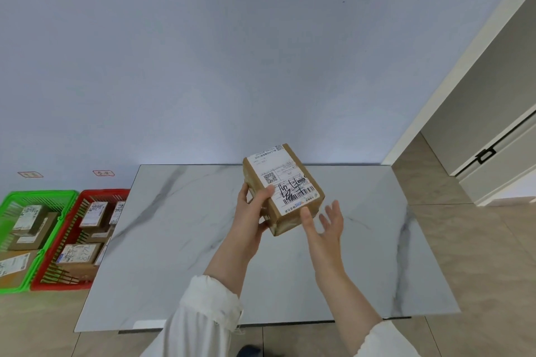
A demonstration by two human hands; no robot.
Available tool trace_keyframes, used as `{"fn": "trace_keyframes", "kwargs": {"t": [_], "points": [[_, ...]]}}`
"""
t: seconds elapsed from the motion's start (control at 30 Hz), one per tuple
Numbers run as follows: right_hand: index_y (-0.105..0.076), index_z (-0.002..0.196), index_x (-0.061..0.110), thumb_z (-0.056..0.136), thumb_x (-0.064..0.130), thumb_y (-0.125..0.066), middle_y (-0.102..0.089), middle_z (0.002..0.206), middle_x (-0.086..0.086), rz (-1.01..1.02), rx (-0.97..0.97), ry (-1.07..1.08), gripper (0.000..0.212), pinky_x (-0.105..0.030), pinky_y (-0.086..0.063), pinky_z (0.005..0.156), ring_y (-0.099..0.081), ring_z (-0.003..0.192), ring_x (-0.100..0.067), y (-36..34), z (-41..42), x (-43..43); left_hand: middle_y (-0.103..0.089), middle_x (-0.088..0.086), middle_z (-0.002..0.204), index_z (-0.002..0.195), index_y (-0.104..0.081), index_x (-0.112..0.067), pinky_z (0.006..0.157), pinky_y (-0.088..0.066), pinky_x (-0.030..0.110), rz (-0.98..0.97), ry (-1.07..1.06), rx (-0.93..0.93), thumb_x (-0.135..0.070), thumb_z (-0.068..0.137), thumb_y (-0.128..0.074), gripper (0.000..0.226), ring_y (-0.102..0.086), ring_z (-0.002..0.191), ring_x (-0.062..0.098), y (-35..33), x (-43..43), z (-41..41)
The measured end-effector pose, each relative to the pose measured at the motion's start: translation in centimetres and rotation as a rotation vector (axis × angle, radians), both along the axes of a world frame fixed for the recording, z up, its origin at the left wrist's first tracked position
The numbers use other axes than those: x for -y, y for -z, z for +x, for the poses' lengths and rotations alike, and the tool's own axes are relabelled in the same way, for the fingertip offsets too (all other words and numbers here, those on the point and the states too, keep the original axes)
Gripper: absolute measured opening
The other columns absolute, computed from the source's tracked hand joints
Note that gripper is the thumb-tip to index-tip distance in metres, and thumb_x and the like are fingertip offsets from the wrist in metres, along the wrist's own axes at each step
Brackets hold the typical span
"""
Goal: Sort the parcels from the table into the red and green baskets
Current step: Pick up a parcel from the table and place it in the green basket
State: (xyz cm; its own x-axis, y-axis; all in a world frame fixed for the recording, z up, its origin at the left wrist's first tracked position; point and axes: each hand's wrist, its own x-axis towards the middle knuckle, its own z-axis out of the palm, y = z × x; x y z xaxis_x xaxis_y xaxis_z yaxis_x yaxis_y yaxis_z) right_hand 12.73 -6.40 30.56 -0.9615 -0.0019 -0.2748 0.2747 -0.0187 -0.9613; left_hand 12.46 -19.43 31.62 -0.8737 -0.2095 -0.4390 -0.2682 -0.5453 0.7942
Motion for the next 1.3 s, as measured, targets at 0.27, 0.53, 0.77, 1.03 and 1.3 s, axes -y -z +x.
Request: {"fn": "trace_keyframes", "kwargs": {"t": [0.27, 0.53, 0.77, 1.03, 1.3], "points": [[-0.042, 0.138, 0.022, 0.088, 0.024, -0.058, -0.069, 0.108, 0.002, -0.283, 0.207, -0.125, 0.052, -0.04, -0.053, 0.083, -0.062, 0.096, -0.015, 0.5, -2.1, -1.6, -0.057, -0.004, 0.126, 0.147, -0.006, -0.032, 0.105, -0.035, 0.046, -0.071, 0.054, 0.018, -0.046, 0.074, -0.07, 0.097, -0.047, 0.124, 0.017, 0.6, 1.4, 0.8], [-0.043, 0.139, 0.02, 0.067, 0.038, -0.062, -0.067, 0.119, -0.006, -0.069, 0.205, -0.452, 0.076, -0.032, -0.05, 0.082, -0.058, 0.115, -0.027, -0.3, -5.5, -4.6, -0.069, 0.0, 0.1, 0.123, -0.052, -0.026, 0.087, -0.052, 0.035, -0.224, 0.368, 0.057, -0.038, 0.086, -0.059, 0.039, -0.064, 0.094, 0.017, -0.2, 4.9, 1.0], [-0.024, 0.148, 0.023, 0.069, 0.058, -0.064, -0.045, 0.141, 0.0, -0.188, 0.235, -0.211, 0.096, -0.044, -0.045, 0.097, -0.044, 0.129, -0.023, -0.1, -4.4, -3.5, -0.069, 0.002, 0.093, 0.117, -0.051, -0.015, 0.09, -0.052, 0.042, -0.222, 0.114, 0.091, -0.04, 0.087, -0.059, 0.04, -0.064, 0.095, 0.021, 0.6, 2.9, 1.2], [-0.024, 0.146, 0.032, 0.083, 0.036, -0.063, -0.048, 0.141, 0.005, -0.247, 0.206, -0.239, 0.074, -0.045, -0.035, 0.109, -0.05, 0.124, -0.015, 1.4, 0.5, 1.1, -0.061, 0.008, 0.119, 0.124, -0.041, -0.012, 0.086, -0.053, 0.041, 0.007, -0.164, 0.107, -0.037, 0.086, -0.061, 0.049, -0.061, 0.11, 0.022, 1.7, -1.7, 2.1], [-0.03, 0.145, 0.024, 0.09, 0.015, -0.056, -0.055, 0.135, 0.002, -0.202, 0.129, -0.168, 0.062, -0.035, -0.041, 0.103, -0.054, 0.119, -0.015, 0.4, -1.5, -1.5, -0.056, 0.002, 0.13, 0.125, -0.047, -0.019, 0.104, -0.04, 0.038, -0.16, -0.046, 0.047, -0.035, 0.09, -0.054, 0.039, -0.052, 0.12, 0.015, 1.9, -1.9, 3.0]]}}
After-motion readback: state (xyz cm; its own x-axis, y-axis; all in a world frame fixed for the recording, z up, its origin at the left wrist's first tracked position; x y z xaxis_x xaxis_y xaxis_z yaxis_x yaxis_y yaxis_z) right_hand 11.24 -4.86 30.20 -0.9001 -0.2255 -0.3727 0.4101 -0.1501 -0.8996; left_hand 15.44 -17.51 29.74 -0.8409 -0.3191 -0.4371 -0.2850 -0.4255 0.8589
